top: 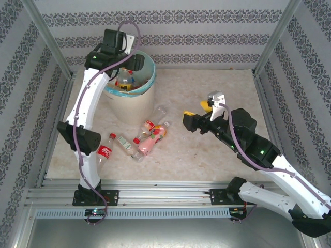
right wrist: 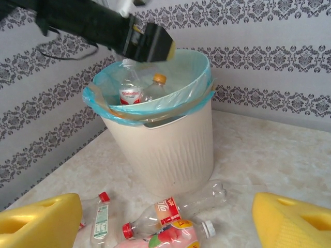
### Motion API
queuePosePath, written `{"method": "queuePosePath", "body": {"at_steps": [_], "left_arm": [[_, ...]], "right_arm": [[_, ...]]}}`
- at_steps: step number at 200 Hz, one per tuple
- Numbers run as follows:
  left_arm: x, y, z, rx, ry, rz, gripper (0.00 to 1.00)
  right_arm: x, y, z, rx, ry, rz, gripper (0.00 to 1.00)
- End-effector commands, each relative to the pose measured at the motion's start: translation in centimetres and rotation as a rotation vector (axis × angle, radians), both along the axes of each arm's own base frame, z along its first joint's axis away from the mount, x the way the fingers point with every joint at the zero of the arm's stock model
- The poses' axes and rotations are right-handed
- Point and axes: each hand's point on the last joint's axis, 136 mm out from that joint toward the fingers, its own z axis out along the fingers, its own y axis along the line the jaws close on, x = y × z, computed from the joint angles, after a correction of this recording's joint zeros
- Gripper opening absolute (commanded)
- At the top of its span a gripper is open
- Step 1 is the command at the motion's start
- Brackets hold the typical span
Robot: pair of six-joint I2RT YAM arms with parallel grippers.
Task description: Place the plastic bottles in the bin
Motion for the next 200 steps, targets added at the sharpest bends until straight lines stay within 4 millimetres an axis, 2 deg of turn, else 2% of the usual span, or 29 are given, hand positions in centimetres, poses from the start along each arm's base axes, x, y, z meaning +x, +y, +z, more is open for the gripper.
{"method": "queuePosePath", "body": {"at_steps": [1,31,56,92,118,142,175,200], "left_arm": [[-1.0,0.5,3.2,-0.04,-0.077,0.009,0.8],[-2.8,1.2,5.0,-0.048,-0.121,0.027,0.77],[-4.9,1.6,5.5,-0.065,-0.147,0.02,0.75],[-8.8,2.4,4.5,-0.072,-0.149,0.016,0.75],[-12.4,3.4,3.2,-0.08,-0.137,0.029,0.75],[-16.0,5.1,1.6,-0.067,-0.119,0.073,0.76],[-20.3,7.2,-0.9,-0.051,-0.074,0.142,0.76],[-22.8,9.0,-2.9,-0.036,-0.057,0.22,0.77]], "right_arm": [[-0.2,0.8,0.6,0.037,0.009,0.033,0.85],[0.1,2.0,0.0,0.013,0.049,0.061,0.85],[0.6,3.4,-1.1,-0.028,0.105,0.094,0.84],[0.5,6.5,-3.1,-0.148,0.109,0.232,0.84],[1.9,7.6,-4.2,-0.215,0.117,0.23,0.84],[1.9,10.6,-6.0,-0.27,0.144,0.312,0.8],[0.6,16.0,-10.3,-0.419,0.185,0.393,0.78],[-0.8,19.6,-13.5,-0.507,0.217,0.404,0.76]]}}
